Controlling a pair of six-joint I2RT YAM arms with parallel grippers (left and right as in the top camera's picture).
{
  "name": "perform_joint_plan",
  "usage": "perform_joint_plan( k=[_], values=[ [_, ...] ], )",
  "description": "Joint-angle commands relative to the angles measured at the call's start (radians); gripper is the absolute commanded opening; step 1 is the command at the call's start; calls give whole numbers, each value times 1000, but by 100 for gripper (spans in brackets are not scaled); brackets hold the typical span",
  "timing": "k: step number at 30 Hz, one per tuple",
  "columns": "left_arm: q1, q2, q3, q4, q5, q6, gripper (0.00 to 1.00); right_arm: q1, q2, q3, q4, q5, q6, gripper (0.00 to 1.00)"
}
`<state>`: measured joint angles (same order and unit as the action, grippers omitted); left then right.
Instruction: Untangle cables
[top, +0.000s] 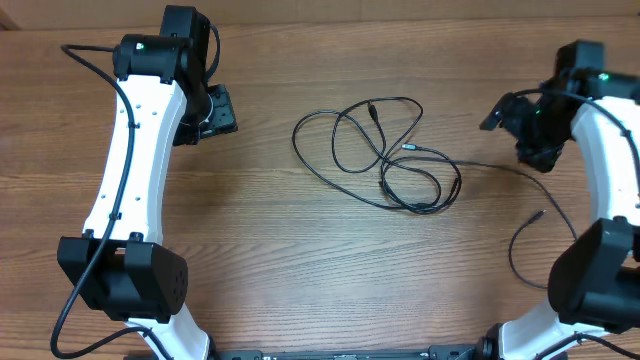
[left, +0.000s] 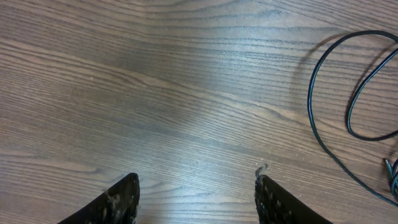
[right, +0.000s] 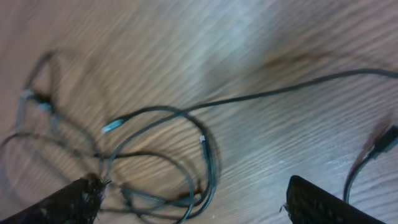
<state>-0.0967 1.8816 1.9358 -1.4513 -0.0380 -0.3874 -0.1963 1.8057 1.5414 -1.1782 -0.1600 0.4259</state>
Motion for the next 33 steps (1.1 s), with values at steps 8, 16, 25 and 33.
perform_joint_plan(
  k=[8,16,25,33],
  values=[
    [-3,2,-3,-3,6,-10,59,5,-2,-265,321,89,289,77],
    [-3,2,-3,-3,13,-10,59,5,-2,-354,490,110,354,70],
    [-3,2,-3,-5,13,-10,59,6,4,-451,609,114,427,72],
    [-3,2,-3,-2,13,-10,62,6,4,-510,741,115,441,65]
  ],
)
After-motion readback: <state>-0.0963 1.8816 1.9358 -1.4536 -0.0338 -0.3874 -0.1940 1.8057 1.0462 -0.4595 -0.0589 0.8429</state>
